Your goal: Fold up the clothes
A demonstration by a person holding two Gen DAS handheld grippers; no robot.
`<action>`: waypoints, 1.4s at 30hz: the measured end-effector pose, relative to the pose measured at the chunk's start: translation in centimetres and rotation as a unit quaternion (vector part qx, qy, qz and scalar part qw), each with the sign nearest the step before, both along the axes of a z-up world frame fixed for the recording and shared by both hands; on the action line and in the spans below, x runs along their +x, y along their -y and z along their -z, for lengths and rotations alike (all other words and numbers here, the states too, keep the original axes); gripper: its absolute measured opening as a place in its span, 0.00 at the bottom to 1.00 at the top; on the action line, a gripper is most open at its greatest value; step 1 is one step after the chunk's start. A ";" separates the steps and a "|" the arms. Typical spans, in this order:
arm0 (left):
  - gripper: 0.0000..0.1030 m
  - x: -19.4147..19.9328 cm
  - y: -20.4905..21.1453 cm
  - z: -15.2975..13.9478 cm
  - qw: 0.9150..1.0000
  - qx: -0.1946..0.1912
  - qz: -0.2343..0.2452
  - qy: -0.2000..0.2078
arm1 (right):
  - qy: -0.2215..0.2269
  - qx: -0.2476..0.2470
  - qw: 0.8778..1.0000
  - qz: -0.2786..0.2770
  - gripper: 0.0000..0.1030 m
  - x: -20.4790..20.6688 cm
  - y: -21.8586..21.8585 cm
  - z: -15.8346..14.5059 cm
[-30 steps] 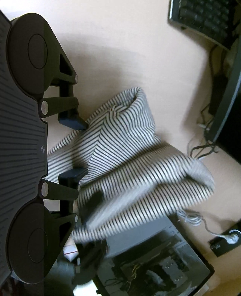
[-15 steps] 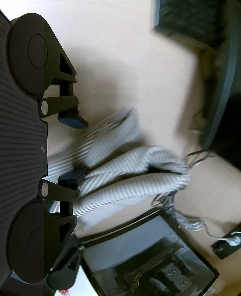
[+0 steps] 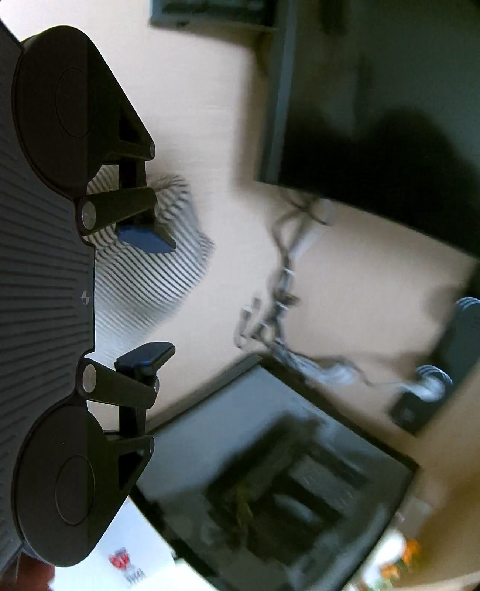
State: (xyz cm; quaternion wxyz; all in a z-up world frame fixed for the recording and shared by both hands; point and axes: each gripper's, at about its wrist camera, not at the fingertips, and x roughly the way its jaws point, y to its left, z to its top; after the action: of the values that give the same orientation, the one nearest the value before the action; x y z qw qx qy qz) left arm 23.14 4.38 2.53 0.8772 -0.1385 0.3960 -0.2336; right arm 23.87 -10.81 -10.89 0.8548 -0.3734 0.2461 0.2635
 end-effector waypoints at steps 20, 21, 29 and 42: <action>0.49 0.4 -3.8 4.3 0.998 -0.010 -0.045 -0.039 | -0.105 0.152 0.982 0.022 0.60 3.9 2.2 -1.3; 0.49 0.4 -3.8 4.4 0.998 -0.012 -0.046 -0.038 | -0.101 0.146 0.984 0.019 0.60 3.9 1.8 -1.5; 0.49 0.0 -4.0 4.6 0.998 -0.013 -0.047 -0.032 | -0.168 0.285 0.938 0.100 0.70 9.1 8.0 -5.5; 0.50 -0.3 -3.7 4.4 0.998 -0.007 -0.058 -0.033 | -0.349 0.441 0.799 0.213 0.81 18.4 13.1 1.7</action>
State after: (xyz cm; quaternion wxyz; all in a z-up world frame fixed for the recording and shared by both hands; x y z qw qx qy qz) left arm 22.87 8.13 -1.88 0.8747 -0.1751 0.4145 -0.1803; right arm 42.27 -23.90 -12.56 0.8177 0.2228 0.4586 0.2673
